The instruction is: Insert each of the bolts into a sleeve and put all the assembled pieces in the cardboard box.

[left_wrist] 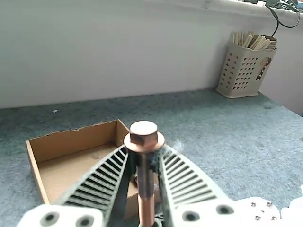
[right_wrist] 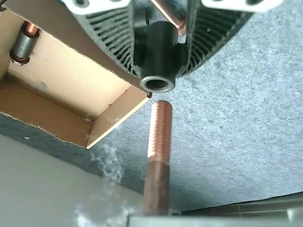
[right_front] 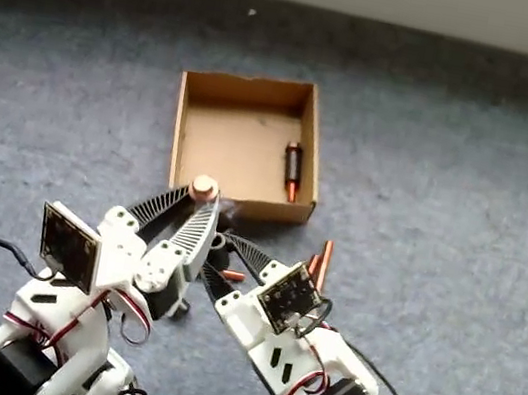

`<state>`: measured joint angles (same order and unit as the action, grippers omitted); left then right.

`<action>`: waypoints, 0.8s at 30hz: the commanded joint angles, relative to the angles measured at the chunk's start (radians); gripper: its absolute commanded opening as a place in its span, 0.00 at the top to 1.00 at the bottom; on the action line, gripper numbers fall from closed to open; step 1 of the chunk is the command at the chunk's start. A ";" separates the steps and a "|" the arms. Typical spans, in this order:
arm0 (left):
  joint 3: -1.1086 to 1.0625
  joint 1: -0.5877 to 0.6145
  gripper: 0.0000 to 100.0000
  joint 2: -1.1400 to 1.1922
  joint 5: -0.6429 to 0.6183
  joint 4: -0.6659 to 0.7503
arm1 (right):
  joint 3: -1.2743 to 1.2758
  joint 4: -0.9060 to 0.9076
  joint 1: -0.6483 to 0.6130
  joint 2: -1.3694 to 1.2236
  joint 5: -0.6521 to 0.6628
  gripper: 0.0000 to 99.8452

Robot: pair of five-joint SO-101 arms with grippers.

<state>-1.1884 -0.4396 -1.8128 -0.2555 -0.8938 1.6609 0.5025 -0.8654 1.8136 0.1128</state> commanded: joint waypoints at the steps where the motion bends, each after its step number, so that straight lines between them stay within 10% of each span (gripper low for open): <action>1: -0.015 -0.031 0.99 -0.008 -0.009 0.028 | -0.041 -0.027 -0.010 0.018 0.014 0.99; 24: -0.031 -0.051 0.99 -0.008 -0.008 -0.018 | -0.150 -0.025 -0.004 0.018 0.008 0.99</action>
<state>-1.2236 -0.4887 -1.8128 -0.2570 -0.9076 1.5873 0.5025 -0.8669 1.8136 0.1128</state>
